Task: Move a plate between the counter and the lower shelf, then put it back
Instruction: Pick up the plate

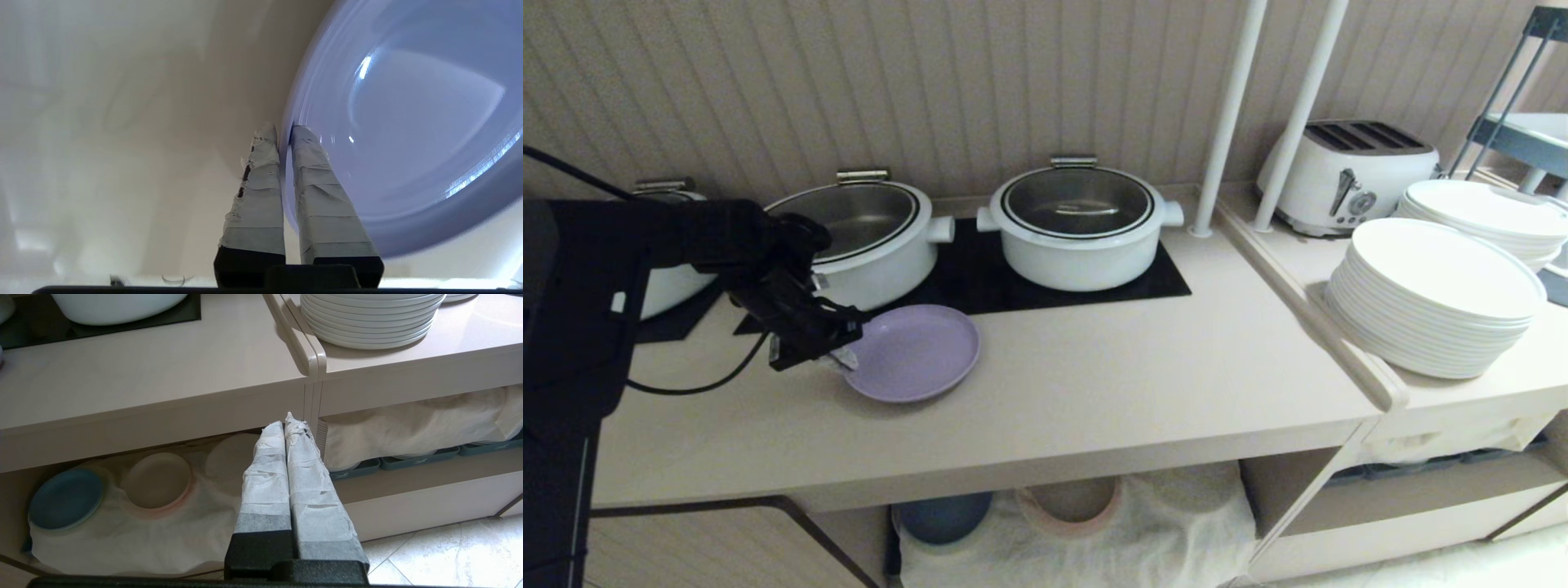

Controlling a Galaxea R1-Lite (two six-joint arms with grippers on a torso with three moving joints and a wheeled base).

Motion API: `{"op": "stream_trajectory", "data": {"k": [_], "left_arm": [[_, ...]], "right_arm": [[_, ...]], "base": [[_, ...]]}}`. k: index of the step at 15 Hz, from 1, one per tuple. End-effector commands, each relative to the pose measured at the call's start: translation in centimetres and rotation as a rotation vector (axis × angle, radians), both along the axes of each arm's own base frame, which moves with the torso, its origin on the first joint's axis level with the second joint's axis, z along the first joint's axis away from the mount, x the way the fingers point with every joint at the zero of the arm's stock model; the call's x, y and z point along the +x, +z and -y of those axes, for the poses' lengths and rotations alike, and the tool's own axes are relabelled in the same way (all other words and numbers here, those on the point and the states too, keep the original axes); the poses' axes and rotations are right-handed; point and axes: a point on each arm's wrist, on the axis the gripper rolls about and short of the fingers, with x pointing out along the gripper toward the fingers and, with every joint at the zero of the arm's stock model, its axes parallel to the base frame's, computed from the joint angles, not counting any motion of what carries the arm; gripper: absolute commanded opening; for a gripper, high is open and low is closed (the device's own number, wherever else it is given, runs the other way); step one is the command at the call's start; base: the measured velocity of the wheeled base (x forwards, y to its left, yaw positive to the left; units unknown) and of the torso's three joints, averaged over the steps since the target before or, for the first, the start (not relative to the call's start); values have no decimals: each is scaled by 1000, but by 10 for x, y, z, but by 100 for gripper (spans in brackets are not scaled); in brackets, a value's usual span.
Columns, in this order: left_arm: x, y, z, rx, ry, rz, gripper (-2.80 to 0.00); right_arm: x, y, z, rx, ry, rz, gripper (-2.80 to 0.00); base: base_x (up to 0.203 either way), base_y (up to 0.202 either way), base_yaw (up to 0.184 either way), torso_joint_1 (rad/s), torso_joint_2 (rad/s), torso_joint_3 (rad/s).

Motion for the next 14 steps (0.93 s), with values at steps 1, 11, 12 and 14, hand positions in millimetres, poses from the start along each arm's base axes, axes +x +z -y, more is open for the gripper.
{"op": "stream_trajectory", "data": {"k": [1,11,12,14], "left_arm": [[-6,9,0,-4,5,-3,-280],[-34,25,1,-87,59,-54,-280],[-36,26,2,-110,73,-58,-280],[-38,30,2,-131,107,-56,-280]], "right_arm": [[0,0,0,0,-1,1,-280],[0,0,0,0,1,0,-280],[0,0,0,0,1,0,-280],[0,0,0,0,0,1,-280]], "base": [[0,0,0,0,0,0],[0,0,0,0,0,0],[0,0,0,0,0,0],[0,0,0,0,0,0]]}}
